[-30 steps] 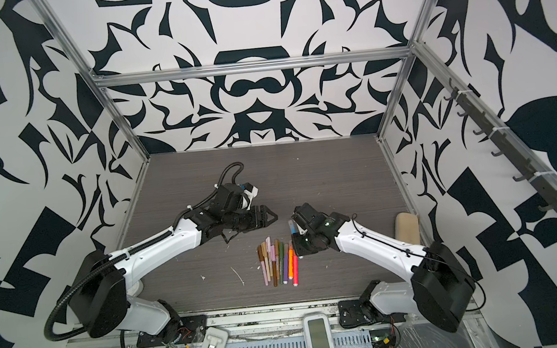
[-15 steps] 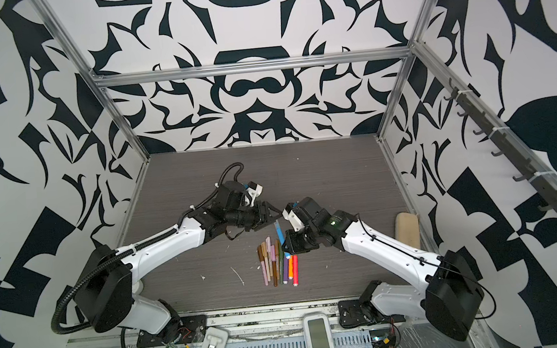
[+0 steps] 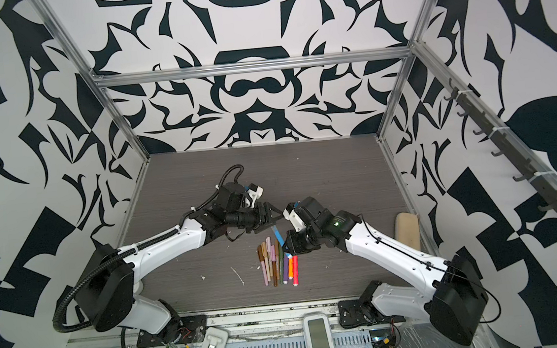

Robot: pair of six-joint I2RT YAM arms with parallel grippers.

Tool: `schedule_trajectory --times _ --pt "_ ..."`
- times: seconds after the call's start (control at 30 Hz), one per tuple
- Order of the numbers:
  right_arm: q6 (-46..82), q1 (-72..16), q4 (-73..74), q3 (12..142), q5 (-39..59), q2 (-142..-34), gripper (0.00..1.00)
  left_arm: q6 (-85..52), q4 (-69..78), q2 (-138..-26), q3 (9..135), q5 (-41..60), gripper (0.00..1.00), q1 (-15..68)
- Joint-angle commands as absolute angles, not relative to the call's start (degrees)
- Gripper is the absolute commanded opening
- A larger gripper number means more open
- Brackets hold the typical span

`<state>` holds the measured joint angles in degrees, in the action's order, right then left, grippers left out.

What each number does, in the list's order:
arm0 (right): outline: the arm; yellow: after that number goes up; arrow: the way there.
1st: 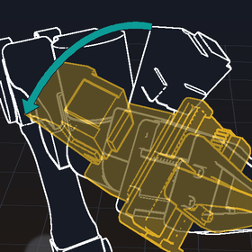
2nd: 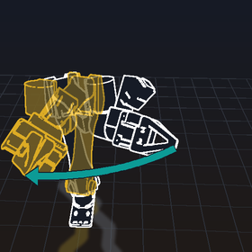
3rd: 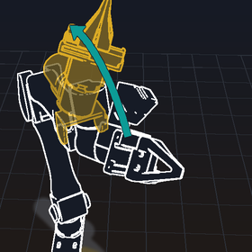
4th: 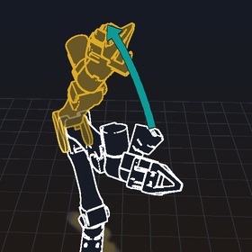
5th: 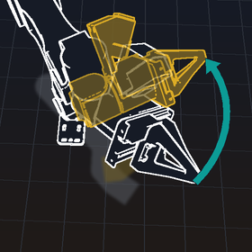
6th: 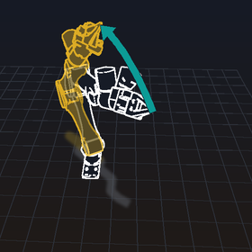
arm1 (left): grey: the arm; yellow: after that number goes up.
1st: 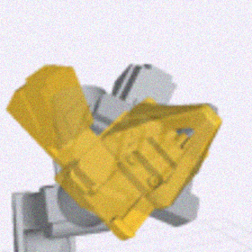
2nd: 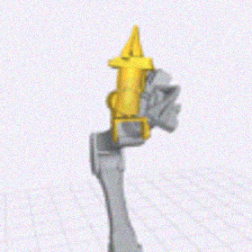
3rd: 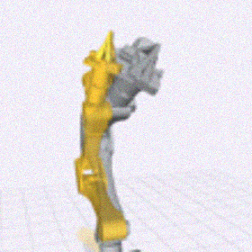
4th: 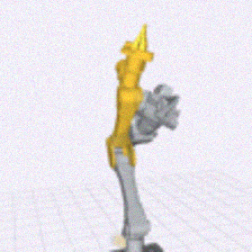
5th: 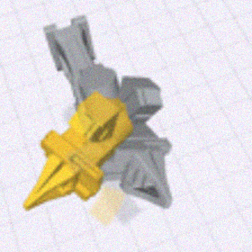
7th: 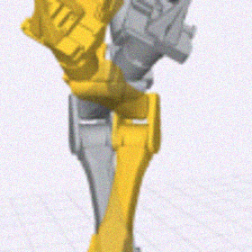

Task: Open the pen caps
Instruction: 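Bring the blue highlighter cap between the left gripper fingers and close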

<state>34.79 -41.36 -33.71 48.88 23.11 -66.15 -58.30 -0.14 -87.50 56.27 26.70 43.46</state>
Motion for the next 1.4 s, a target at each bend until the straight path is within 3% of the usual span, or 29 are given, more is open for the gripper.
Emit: schedule_trajectory --times 0.0,0.23,0.37,0.47,0.63,0.8,1.0,1.13,1.33,1.37 --pt "33.68 -41.22 -34.84 52.01 20.00 -65.17 0.00 -57.04 -4.13 -86.92 56.19 25.07 0.65 43.33" --pt "32.87 -41.22 -37.09 52.30 16.97 -65.48 0.00 -55.39 -6.94 -85.89 57.49 24.00 0.73 43.33" --pt "32.78 -41.17 -36.69 52.42 17.62 -65.30 0.00 -55.20 -6.79 -86.33 57.48 24.16 0.71 43.32" --pt "33.21 -41.23 -33.41 51.76 21.07 -64.32 0.00 -55.79 -6.19 -87.33 57.29 24.92 0.64 43.33" --pt "34.13 -41.28 -29.59 50.30 24.12 -62.66 0.00 -57.12 -3.71 -87.89 56.71 25.69 0.44 43.33" --pt "34.45 -41.31 -28.60 49.68 25.32 -62.49 0.00 -57.40 -3.53 -88.67 57.20 26.26 0.41 43.33" --pt "34.40 -41.32 -28.64 49.19 25.15 -62.57 0.00 -57.60 -3.18 -88.61 57.23 26.45 0.27 43.33" --pt "34.49 -41.31 -28.52 48.85 24.98 -62.91 0.00 -57.61 -3.34 -88.26 57.29 26.24 0.26 43.33" --pt "35.01 -41.33 -28.15 49.17 24.62 -63.14 0.00 -57.41 -3.19 -88.06 57.47 26.96 0.00 43.33" --pt "35.14 -41.30 -27.93 49.24 24.69 -63.40 0.04 -57.47 -3.13 -87.89 57.42 26.99 0.00 43.33"
